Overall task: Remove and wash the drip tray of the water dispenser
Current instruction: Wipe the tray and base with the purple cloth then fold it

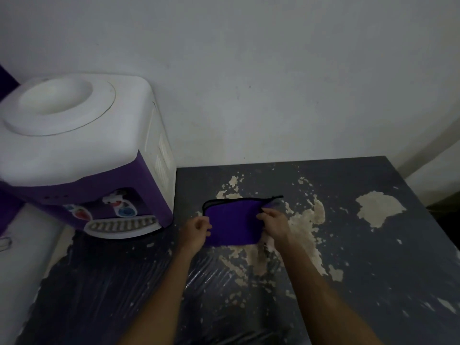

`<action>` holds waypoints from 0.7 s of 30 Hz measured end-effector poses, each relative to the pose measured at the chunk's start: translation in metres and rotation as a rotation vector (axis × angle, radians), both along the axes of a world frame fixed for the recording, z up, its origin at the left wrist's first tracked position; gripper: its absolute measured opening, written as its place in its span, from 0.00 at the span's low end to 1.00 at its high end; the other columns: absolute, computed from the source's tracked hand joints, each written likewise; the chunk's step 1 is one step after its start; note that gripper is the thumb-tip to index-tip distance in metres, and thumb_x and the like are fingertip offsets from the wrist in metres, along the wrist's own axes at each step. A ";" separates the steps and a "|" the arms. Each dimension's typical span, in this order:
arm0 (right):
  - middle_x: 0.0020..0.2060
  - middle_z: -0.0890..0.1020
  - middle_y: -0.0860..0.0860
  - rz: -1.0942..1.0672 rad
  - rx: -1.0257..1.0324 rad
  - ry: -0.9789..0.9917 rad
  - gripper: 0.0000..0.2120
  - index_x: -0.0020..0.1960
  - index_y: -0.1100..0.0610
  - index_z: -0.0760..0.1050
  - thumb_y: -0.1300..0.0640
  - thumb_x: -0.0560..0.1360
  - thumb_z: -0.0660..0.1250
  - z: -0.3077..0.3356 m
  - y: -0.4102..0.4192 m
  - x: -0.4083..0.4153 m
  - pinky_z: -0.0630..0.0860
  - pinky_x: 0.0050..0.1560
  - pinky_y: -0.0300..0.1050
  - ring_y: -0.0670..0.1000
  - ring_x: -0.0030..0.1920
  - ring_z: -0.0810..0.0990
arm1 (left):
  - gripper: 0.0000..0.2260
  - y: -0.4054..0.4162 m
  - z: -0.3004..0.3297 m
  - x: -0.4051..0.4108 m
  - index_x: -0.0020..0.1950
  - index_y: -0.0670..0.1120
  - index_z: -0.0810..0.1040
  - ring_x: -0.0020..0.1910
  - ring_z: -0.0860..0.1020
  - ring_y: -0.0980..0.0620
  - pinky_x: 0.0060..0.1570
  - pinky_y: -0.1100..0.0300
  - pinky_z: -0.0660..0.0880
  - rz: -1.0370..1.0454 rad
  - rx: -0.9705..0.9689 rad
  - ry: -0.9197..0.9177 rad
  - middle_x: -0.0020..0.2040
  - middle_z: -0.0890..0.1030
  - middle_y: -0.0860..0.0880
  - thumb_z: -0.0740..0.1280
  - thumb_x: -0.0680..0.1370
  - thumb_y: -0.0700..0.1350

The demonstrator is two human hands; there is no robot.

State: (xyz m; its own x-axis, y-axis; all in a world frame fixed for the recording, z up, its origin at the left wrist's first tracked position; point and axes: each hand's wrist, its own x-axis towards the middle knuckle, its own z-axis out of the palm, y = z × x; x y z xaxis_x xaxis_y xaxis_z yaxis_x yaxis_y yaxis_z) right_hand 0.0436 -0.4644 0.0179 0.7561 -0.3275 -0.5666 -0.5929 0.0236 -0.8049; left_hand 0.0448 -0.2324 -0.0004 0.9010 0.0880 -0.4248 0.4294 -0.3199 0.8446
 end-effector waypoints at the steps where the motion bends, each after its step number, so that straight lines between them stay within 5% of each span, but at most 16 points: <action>1: 0.55 0.80 0.54 0.081 -0.039 -0.035 0.17 0.63 0.61 0.78 0.63 0.75 0.69 0.005 0.014 0.000 0.76 0.59 0.50 0.55 0.55 0.79 | 0.12 -0.004 0.004 0.004 0.59 0.45 0.78 0.44 0.81 0.51 0.44 0.60 0.78 0.011 -0.093 0.055 0.53 0.83 0.44 0.60 0.82 0.48; 5: 0.48 0.80 0.49 0.485 -0.130 -0.146 0.19 0.66 0.59 0.76 0.62 0.75 0.69 0.016 0.068 -0.007 0.71 0.50 0.37 0.46 0.47 0.77 | 0.17 -0.019 0.013 0.016 0.60 0.46 0.76 0.55 0.80 0.46 0.51 0.55 0.78 0.094 -0.386 0.271 0.55 0.81 0.46 0.60 0.81 0.57; 8: 0.39 0.81 0.49 0.749 -0.039 -0.113 0.14 0.60 0.57 0.80 0.63 0.76 0.65 0.015 0.086 -0.017 0.73 0.42 0.35 0.42 0.37 0.77 | 0.14 -0.018 0.008 0.020 0.55 0.47 0.78 0.55 0.79 0.44 0.56 0.47 0.79 0.077 -0.238 0.317 0.54 0.81 0.44 0.66 0.78 0.56; 13: 0.56 0.82 0.53 0.569 -0.285 -0.056 0.14 0.61 0.55 0.80 0.61 0.80 0.60 0.000 0.076 -0.021 0.75 0.48 0.38 0.48 0.47 0.79 | 0.18 -0.012 0.000 0.014 0.69 0.38 0.71 0.62 0.76 0.40 0.62 0.47 0.74 0.025 -0.043 0.213 0.65 0.76 0.38 0.64 0.80 0.38; 17: 0.54 0.82 0.53 0.438 -0.426 -0.063 0.12 0.59 0.54 0.79 0.59 0.80 0.61 -0.010 0.060 -0.021 0.78 0.52 0.45 0.49 0.47 0.80 | 0.17 -0.008 0.001 0.008 0.70 0.44 0.72 0.63 0.76 0.45 0.64 0.52 0.73 0.031 0.097 0.109 0.66 0.76 0.43 0.61 0.81 0.39; 21: 0.52 0.80 0.53 0.485 -0.432 0.005 0.13 0.63 0.53 0.76 0.58 0.80 0.62 -0.018 0.058 -0.019 0.79 0.54 0.45 0.49 0.47 0.80 | 0.10 -0.011 0.002 0.000 0.58 0.45 0.78 0.50 0.79 0.47 0.48 0.54 0.76 0.104 0.298 0.081 0.56 0.82 0.44 0.63 0.79 0.45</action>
State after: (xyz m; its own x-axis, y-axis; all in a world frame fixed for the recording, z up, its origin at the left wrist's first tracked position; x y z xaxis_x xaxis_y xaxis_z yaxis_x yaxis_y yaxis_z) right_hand 0.0247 -0.4062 -0.0002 0.8732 -0.1487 -0.4641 -0.4585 -0.5733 -0.6791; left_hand 0.0449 -0.2433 0.0013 0.8451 0.3095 -0.4360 0.5346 -0.4989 0.6821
